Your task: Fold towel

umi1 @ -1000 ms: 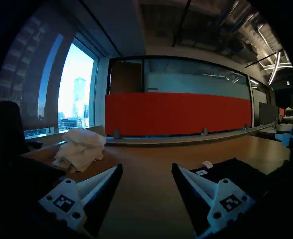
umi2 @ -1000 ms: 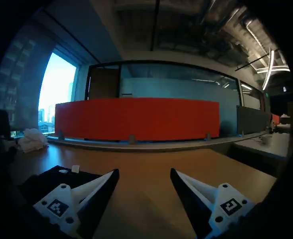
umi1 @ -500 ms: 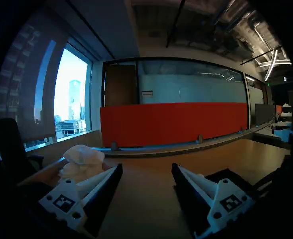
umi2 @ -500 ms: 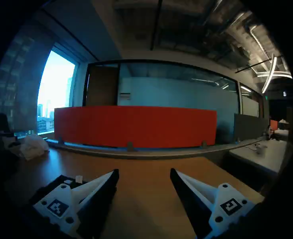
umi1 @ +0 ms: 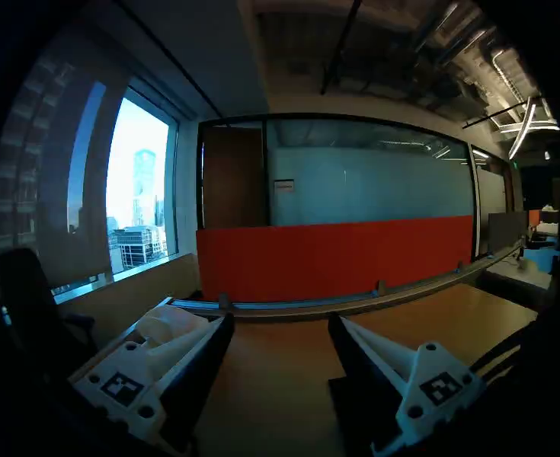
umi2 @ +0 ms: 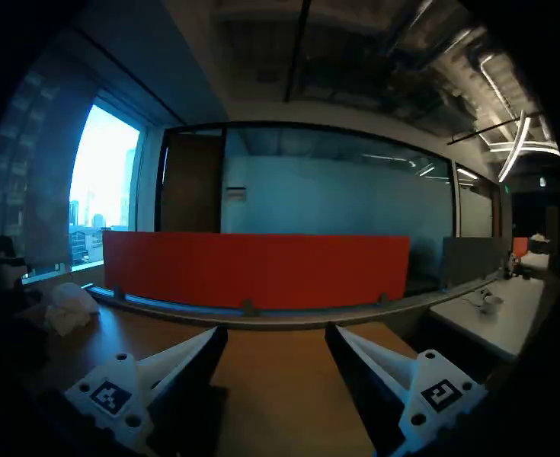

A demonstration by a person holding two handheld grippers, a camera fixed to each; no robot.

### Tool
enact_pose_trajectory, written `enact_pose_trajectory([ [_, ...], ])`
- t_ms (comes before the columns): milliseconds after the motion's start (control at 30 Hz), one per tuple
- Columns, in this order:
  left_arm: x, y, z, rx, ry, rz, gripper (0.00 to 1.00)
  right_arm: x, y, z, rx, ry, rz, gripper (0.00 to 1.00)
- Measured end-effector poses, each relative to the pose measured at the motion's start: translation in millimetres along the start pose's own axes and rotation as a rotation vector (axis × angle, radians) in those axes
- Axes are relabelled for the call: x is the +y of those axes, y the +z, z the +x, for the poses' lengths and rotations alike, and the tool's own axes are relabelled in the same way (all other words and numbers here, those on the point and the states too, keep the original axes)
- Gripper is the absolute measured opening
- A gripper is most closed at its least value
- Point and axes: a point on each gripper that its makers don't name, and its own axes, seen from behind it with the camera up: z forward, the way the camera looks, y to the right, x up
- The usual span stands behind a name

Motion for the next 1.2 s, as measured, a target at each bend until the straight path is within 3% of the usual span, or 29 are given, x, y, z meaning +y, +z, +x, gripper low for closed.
enact_pose_trajectory([
  [267,10.4,-7.7,6.2,-0.052,0.018,-0.055,0.91,-11.4,-6.4,13.8,-0.034,-0.038,0.065,0.99],
  [467,29.2,-13.0,1.2,-0.11,0.032,-0.151,0.91,-37.1,-14.7,3.8,-0.099,-0.109,0.192,0.99],
  [667,53.2,-18.9,-8.2,-0.173,0.045,-0.285,0.91,-69.8,-27.0,-14.7,-0.187,-0.181,0.352,1.0],
  [767,58.6,-20.1,-14.5,-0.202,0.041,-0.323,0.91,-81.2,-31.1,-20.4,-0.214,-0.203,0.411,1.0],
  [1200,71.3,-25.6,-61.8,-0.303,0.08,-0.383,0.91,-100.8,-32.6,-59.3,-0.308,-0.246,0.522,1.0],
])
